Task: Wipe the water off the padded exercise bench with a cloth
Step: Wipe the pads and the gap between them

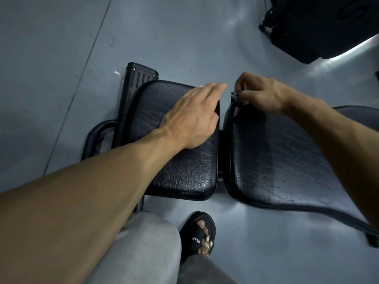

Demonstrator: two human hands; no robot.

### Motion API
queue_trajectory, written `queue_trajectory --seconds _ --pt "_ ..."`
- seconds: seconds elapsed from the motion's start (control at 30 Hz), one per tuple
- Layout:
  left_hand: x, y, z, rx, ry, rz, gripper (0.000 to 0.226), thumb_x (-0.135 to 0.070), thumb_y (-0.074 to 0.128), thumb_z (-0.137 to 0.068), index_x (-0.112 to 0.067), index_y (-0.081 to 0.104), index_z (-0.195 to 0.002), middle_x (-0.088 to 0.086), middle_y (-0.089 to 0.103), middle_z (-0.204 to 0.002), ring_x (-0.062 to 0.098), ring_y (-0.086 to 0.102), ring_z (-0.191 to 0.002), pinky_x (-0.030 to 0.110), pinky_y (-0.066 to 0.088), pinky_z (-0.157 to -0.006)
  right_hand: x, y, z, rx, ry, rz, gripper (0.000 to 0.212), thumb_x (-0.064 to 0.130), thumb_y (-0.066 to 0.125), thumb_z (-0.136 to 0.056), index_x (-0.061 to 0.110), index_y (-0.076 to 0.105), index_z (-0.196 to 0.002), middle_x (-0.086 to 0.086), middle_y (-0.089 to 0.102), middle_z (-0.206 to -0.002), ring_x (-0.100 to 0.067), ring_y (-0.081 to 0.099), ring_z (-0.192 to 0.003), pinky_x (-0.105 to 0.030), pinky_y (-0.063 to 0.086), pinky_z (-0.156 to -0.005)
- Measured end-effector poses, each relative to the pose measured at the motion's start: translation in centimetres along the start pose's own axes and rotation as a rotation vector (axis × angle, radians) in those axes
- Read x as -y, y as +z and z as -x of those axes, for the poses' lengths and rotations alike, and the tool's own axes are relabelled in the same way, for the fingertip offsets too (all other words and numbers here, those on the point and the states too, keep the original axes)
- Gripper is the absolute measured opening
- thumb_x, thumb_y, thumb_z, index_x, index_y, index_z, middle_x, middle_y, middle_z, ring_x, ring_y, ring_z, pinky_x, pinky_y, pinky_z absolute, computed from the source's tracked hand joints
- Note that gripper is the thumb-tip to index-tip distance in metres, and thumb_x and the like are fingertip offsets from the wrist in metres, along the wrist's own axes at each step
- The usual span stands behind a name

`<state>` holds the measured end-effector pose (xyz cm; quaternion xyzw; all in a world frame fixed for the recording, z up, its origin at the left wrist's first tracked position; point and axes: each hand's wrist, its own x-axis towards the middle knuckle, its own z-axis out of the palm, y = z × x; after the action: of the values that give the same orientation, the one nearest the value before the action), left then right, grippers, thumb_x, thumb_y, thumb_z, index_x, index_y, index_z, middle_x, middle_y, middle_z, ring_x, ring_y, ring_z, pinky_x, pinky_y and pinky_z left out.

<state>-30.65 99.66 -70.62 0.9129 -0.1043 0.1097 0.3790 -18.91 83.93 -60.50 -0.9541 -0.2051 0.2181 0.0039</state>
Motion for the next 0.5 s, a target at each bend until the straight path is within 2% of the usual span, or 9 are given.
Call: queue_trajectory --seconds 0.07,0.1,0.13,0.2,0.27,0.3,0.33,0.4,0.5 --pt "0.0 0.0 0.0 -0.007 -0.002 -0.001 0.061 -0.011 0.046 -0.095 -0.005 0.036 -0.154 0.012 0.046 -0.153 0.026 0.045 -0.139 0.033 0.028 -0.119 0.1 0.8 -0.4 0.033 -0.020 0.062 0.050 0.044 0.053 -0.081 0.025 0.059 -0.127 -0.012 0.067 -0.115 -0.033 0.059 -0.107 -0.041 0.046 -0.090" --pt "0.0 0.0 0.0 -0.008 -0.002 -0.001 0.061 -0.011 0.046 -0.095 -0.005 0.036 -0.154 0.012 0.047 -0.153 0.026 0.046 -0.138 0.033 0.029 -0.118 0.2 1.1 -0.6 0.032 -0.052 0.112 0.044 0.038 0.055 -0.088 0.022 0.061 -0.129 -0.014 0.067 -0.119 -0.034 0.059 -0.110 -0.040 0.045 -0.092" --pt "0.0 -0.1 0.0 -0.007 -0.005 -0.002 0.061 -0.012 0.046 -0.095 -0.006 0.035 -0.154 0.011 0.046 -0.153 0.026 0.046 -0.138 0.033 0.030 -0.118 0.2 1.3 -0.8 0.023 -0.098 0.162 0.036 0.032 0.055 -0.093 0.018 0.065 -0.125 -0.015 0.068 -0.118 -0.034 0.060 -0.110 -0.039 0.046 -0.091" --pt "0.0 -0.1 0.1 -0.007 -0.014 -0.003 0.061 -0.012 0.045 -0.095 -0.007 0.034 -0.155 0.010 0.044 -0.154 0.026 0.046 -0.138 0.033 0.031 -0.117 0.7 1.9 -0.7 0.006 -0.195 0.260 0.026 0.027 0.053 -0.096 0.011 0.069 -0.108 -0.017 0.070 -0.102 -0.037 0.063 -0.101 -0.038 0.046 -0.082" --pt "-0.1 -0.2 0.0 -0.009 -0.028 -0.001 0.062 -0.011 0.046 -0.095 -0.009 0.033 -0.156 0.008 0.042 -0.156 0.025 0.045 -0.138 0.031 0.030 -0.114 1.3 2.9 0.0 0.000 -0.264 0.347 0.024 0.029 0.048 -0.096 0.011 0.062 -0.087 -0.015 0.063 -0.082 -0.039 0.063 -0.089 -0.038 0.045 -0.077" --pt "-0.1 -0.3 0.0 -0.011 -0.035 0.000 0.062 -0.011 0.045 -0.095 -0.009 0.033 -0.156 0.008 0.041 -0.157 0.025 0.045 -0.138 0.030 0.030 -0.111 1.4 3.4 0.5 -0.001 -0.297 0.365 0.026 0.031 0.043 -0.093 0.013 0.057 -0.081 -0.013 0.061 -0.079 -0.040 0.063 -0.087 -0.042 0.048 -0.083" --pt "-0.2 -0.4 0.0 -0.009 -0.046 0.001 0.062 -0.010 0.045 -0.096 -0.009 0.032 -0.157 0.007 0.040 -0.157 0.026 0.044 -0.137 0.031 0.030 -0.110 1.6 3.7 1.1 0.001 -0.330 0.388 0.029 0.034 0.037 -0.090 0.014 0.055 -0.079 -0.013 0.062 -0.079 -0.040 0.063 -0.089 -0.047 0.048 -0.096" --pt "-0.2 -0.5 0.0 0.002 -0.059 -0.004 0.062 -0.010 0.044 -0.096 -0.010 0.031 -0.157 0.006 0.039 -0.158 0.026 0.044 -0.138 0.032 0.031 -0.109 1.7 4.2 2.4 0.020 -0.410 0.467 0.040 0.037 0.028 -0.085 0.011 0.059 -0.082 -0.015 0.066 -0.087 -0.036 0.064 -0.096 -0.052 0.035 -0.117" --pt "0.0 -0.4 -0.1 -0.003 -0.048 0.001 0.062 -0.009 0.045 -0.096 -0.011 0.033 -0.156 0.006 0.040 -0.157 0.027 0.045 -0.137 0.034 0.033 -0.109 1.8 4.8 5.0 0.066 -0.524 0.550 0.045 0.038 0.029 -0.085 0.011 0.065 -0.088 -0.011 0.070 -0.096 -0.029 0.064 -0.107 -0.050 0.027 -0.123"
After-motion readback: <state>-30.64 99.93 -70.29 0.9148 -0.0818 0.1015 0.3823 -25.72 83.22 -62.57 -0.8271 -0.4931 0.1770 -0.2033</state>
